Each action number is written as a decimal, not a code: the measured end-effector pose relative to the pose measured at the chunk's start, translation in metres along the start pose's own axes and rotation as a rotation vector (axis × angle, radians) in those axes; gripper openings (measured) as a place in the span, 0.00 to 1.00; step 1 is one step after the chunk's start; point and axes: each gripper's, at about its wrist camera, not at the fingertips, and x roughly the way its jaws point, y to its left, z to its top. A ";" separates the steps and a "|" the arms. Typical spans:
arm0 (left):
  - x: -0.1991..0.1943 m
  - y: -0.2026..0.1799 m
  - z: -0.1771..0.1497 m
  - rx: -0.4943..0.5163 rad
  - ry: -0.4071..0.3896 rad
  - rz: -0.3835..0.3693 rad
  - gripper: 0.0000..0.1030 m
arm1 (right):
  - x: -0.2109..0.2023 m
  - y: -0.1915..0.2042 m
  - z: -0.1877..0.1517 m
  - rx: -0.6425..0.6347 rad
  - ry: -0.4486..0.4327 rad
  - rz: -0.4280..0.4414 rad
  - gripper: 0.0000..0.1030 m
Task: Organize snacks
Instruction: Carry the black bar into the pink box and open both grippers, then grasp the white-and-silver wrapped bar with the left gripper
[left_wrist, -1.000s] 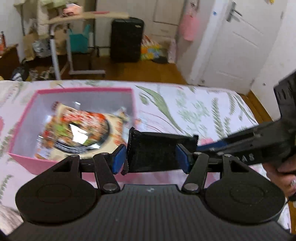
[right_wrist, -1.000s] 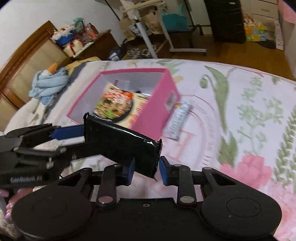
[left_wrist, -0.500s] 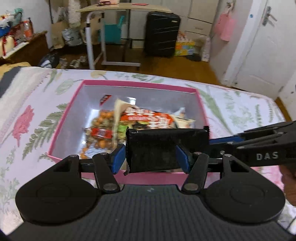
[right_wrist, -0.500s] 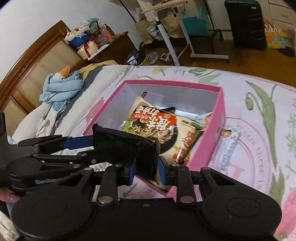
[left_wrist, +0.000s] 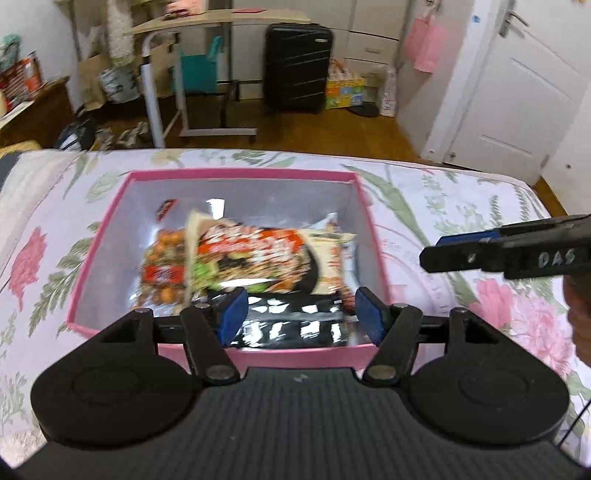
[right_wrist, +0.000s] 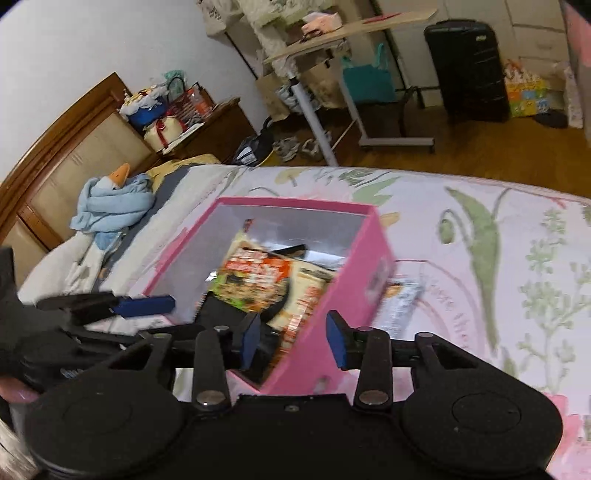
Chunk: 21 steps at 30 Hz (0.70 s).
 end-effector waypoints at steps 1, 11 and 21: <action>0.001 -0.005 0.003 0.014 0.002 -0.007 0.60 | -0.002 -0.004 -0.005 -0.014 -0.009 -0.010 0.45; 0.047 -0.088 0.060 0.239 0.116 -0.092 0.47 | 0.023 -0.038 -0.052 -0.185 -0.019 -0.083 0.47; 0.122 -0.119 0.076 0.163 0.262 -0.132 0.43 | 0.095 -0.060 -0.061 -0.190 -0.012 -0.109 0.38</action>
